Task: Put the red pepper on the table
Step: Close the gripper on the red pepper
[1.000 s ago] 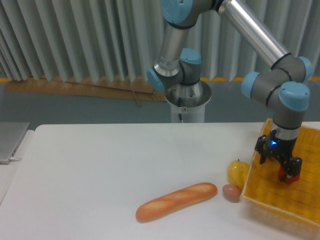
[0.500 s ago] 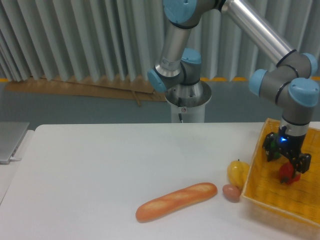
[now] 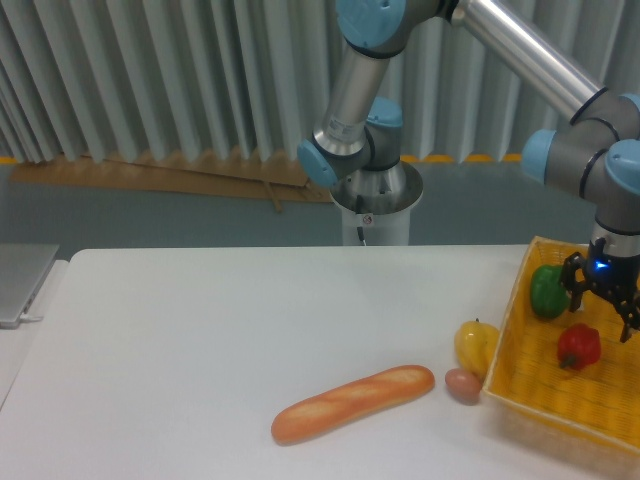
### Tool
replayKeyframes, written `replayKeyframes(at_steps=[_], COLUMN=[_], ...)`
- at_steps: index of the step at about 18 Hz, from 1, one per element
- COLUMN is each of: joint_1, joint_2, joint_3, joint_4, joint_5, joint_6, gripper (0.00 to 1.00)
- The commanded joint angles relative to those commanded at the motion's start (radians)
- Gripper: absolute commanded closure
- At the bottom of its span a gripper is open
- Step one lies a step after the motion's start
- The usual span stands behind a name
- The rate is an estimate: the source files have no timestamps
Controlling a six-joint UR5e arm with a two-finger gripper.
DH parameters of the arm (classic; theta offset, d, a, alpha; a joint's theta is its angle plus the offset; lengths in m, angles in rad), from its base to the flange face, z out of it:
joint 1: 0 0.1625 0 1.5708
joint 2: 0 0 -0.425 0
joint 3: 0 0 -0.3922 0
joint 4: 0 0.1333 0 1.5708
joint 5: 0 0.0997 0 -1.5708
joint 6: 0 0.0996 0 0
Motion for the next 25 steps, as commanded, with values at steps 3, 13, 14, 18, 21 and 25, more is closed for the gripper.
replayKeyframes(at_steps=[3, 13, 14, 18, 21, 25], joint_1=[-0.003, -0.052, -0.052, -0.052, -0.048, -0.037], joint_2=[-0.005, -0.035, -0.038, -0.054, -0.055, -0.057], joint_3=[-0.008, -0.009, -0.009, -0.009, -0.009, -0.009], joint_4=[0.0, -0.003, -0.003, -0.002, -0.003, -0.002], joint_5=[0.0, 0.006, 0.005, 0.005, 0.005, 0.005], joint_6=[-0.002, -0.021, -0.021, -0.012, -0.017, -0.011], gripper=[0.0, 0.0, 0.0, 0.0, 0.0, 0.0])
